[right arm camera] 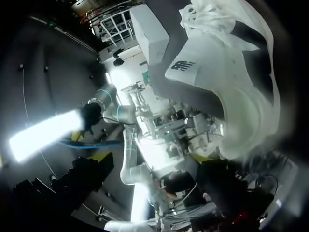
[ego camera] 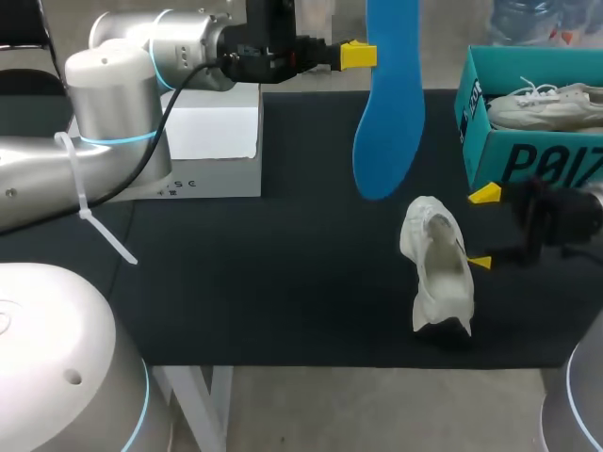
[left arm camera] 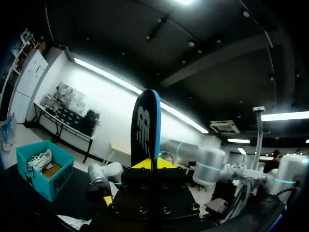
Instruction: Take the shoe out of the shoebox, open the shoe tongue, remove and reinsert the insole, then place the shoe into the shoebox
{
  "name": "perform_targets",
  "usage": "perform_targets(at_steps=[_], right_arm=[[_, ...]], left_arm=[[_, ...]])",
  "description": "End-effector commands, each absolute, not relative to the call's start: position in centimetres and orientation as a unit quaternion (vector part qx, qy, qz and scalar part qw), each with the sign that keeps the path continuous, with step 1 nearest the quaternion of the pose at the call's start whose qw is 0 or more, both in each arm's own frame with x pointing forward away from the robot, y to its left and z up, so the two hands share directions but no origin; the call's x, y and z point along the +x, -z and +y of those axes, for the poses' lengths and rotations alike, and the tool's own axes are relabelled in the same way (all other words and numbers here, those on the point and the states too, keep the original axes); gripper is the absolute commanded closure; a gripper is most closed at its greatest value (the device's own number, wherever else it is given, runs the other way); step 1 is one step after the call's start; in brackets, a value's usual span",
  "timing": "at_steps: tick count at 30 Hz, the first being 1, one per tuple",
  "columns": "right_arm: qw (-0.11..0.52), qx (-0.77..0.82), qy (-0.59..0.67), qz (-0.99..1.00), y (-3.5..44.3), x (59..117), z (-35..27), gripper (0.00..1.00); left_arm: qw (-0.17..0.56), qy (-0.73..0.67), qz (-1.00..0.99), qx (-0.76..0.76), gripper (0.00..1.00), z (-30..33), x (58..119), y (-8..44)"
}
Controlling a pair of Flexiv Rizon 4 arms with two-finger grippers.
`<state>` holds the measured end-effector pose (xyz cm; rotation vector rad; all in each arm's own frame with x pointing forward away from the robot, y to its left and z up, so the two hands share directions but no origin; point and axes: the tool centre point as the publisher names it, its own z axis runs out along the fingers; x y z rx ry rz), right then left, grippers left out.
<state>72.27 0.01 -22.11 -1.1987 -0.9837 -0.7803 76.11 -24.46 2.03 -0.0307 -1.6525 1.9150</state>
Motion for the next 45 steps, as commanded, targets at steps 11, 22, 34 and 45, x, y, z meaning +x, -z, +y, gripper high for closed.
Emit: perform_targets(at_steps=[11, 22, 34, 45], right_arm=[[0.635, -0.550, 0.338, -0.424, 22.0, 74.7, 1.9, 0.00], [0.623, -0.568, 0.334, -0.422, 21.3, 75.6, 2.6, 0.00], [0.623, -0.568, 0.334, -0.422, 21.3, 75.6, 2.6, 0.00], [0.623, -0.568, 0.334, -0.422, 21.3, 75.6, 2.6, 0.00]], left_arm=[[0.301, -0.722, -0.623, -0.012, 1.00, -24.5, 76.1, -2.0], [0.301, -0.722, -0.623, -0.012, 1.00, -24.5, 76.1, -2.0], [0.301, -0.722, -0.623, -0.012, 1.00, -24.5, 76.1, -2.0], [0.301, -0.722, -0.623, -0.012, 1.00, -24.5, 76.1, -2.0]])
